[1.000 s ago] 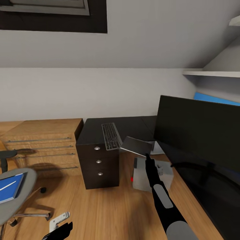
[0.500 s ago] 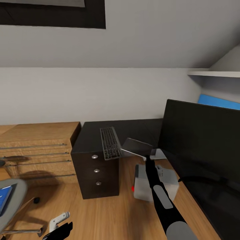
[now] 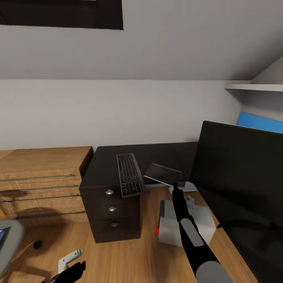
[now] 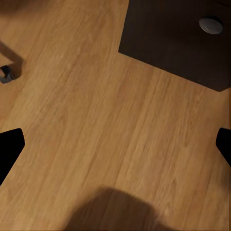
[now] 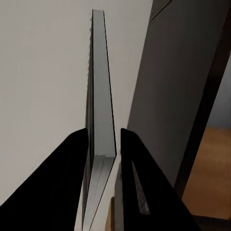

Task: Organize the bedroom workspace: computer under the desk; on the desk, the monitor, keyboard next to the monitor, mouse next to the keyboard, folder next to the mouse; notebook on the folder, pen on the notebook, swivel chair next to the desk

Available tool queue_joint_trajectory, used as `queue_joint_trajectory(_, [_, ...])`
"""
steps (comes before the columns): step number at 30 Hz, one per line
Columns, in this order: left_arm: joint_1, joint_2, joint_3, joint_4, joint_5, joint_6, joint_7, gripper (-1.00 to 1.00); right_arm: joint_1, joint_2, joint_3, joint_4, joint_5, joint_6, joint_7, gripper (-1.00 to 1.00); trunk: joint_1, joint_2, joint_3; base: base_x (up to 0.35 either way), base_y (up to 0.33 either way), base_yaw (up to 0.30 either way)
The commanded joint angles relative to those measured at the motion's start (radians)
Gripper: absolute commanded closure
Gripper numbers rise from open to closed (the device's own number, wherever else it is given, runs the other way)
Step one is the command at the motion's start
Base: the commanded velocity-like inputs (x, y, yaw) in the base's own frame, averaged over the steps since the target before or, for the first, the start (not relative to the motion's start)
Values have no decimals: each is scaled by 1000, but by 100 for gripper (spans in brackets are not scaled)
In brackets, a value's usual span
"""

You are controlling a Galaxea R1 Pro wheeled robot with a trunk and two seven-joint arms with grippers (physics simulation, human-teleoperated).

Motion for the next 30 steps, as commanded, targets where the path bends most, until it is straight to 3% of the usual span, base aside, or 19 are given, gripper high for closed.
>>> queue_joint_trajectory(1, [0,0,1,-2,11,4,5,-100,-1,1,0,1,-11,-1,0,100,0,0,-1,227,0,0])
queue_joint_trajectory(13, [0,3,5,11,11,5,5,-100,-1,1,2,8,-6,-2,-79,100,0,0,-1,247,0,0])
queue_joint_trajectory(16, [1,16,6,113,10,4,5,-100,-1,-1,2,15,-8,-2,-129,100,0,0,-1,30,0,0])
queue_joint_trajectory(23, [0,29,6,176,10,-5,5,-100,-1,-3,2,31,-8,-4,-152,100,0,0,-1,5,0,0])
queue_joint_trajectory(30, [0,29,4,246,9,-166,3,-100,-1,-5,0,50,-7,-5,-156,100,0,0,-1,0,0,0])
